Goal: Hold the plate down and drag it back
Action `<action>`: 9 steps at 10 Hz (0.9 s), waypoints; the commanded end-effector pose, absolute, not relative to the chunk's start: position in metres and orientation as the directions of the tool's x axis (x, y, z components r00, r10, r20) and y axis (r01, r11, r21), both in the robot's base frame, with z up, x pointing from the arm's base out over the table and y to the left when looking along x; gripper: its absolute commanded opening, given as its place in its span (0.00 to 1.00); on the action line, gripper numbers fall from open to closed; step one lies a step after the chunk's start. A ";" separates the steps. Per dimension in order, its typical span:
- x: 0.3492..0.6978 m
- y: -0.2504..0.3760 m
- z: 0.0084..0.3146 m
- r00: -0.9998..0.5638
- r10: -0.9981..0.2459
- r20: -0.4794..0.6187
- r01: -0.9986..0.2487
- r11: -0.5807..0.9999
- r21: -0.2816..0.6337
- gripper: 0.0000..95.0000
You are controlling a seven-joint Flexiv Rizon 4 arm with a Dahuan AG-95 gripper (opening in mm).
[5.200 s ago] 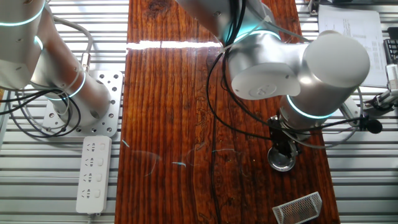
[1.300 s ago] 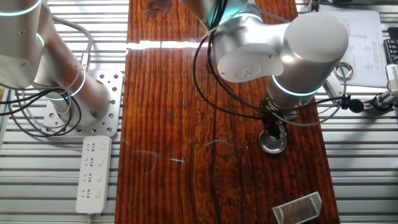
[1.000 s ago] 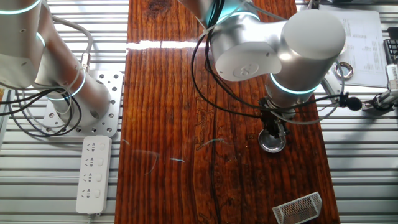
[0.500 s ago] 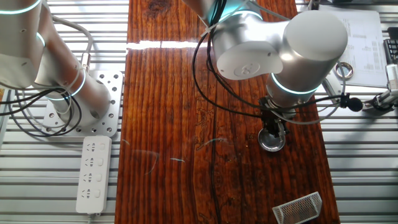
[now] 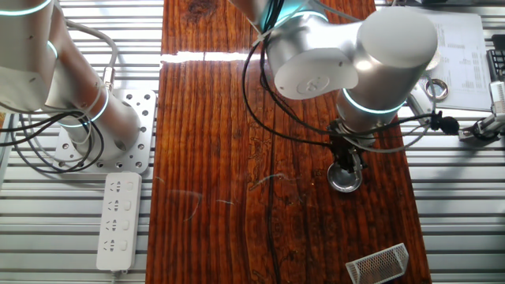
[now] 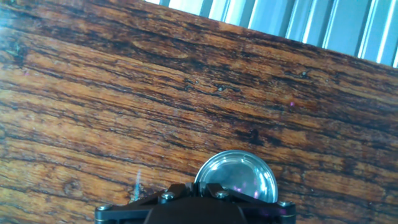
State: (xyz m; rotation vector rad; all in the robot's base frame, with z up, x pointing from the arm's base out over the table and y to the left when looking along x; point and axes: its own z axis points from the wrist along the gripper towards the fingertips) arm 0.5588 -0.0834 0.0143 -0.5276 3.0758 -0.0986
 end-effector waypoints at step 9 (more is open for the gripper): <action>0.561 -0.083 0.014 -0.933 -0.359 0.000 -0.359 0.932 -0.049 0.00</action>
